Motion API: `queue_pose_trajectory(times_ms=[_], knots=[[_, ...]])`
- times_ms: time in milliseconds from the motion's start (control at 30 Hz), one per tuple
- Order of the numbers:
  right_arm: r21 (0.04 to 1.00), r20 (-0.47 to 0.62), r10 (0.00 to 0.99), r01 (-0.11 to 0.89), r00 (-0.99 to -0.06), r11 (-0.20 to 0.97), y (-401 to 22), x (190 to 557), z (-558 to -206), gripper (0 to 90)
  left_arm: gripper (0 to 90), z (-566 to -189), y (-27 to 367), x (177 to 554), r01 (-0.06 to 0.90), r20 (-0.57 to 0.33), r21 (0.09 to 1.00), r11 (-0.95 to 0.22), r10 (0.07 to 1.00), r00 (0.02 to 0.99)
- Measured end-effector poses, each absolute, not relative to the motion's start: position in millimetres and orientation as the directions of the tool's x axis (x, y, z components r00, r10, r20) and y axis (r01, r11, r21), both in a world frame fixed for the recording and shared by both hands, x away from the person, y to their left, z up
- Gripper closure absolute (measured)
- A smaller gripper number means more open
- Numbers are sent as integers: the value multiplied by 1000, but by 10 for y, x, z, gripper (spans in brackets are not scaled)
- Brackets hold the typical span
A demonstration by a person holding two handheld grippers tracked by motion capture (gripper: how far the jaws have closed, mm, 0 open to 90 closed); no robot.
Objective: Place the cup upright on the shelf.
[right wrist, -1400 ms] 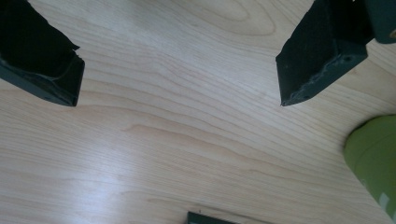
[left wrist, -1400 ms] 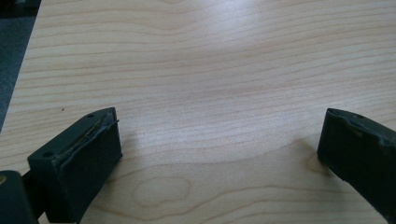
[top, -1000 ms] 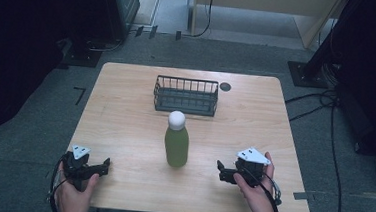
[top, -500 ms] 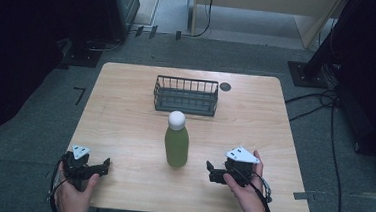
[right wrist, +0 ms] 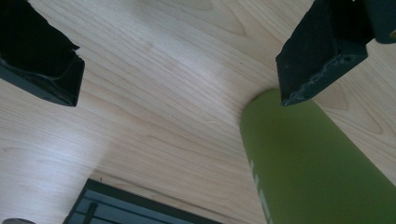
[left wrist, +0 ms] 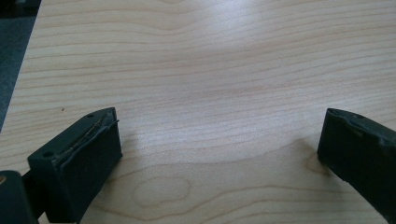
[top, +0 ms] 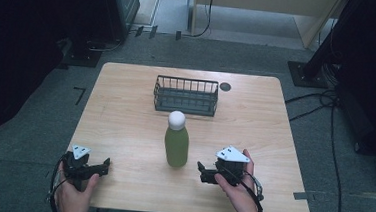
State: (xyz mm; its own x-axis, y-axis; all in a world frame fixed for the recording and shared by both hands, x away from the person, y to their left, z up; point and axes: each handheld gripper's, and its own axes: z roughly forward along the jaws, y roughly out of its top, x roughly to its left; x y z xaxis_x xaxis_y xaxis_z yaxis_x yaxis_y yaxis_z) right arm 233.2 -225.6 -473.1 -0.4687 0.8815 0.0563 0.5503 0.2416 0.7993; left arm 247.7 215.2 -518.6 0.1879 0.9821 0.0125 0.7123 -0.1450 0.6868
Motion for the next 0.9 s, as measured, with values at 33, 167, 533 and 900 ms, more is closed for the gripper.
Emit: queue_pose_trajectory(times_ms=[33,167,533,900], knots=[[799,59,879,550,-474,243,-2229,2335,-4733,5,0,-5186,2152,2477,712,13,687,-145,982,188],[800,63,874,548,-483,245,-2187,2340,-4734,5,0,-5186,2152,2477,712,12,687,-145,982,188],[805,77,852,537,-517,253,-2028,2352,-4714,5,0,-5186,2152,2477,712,12,687,-145,982,188],[809,82,836,526,-542,262,-1885,2374,-4710,5,0,-5186,2152,2477,712,12,687,-145,982,188]])
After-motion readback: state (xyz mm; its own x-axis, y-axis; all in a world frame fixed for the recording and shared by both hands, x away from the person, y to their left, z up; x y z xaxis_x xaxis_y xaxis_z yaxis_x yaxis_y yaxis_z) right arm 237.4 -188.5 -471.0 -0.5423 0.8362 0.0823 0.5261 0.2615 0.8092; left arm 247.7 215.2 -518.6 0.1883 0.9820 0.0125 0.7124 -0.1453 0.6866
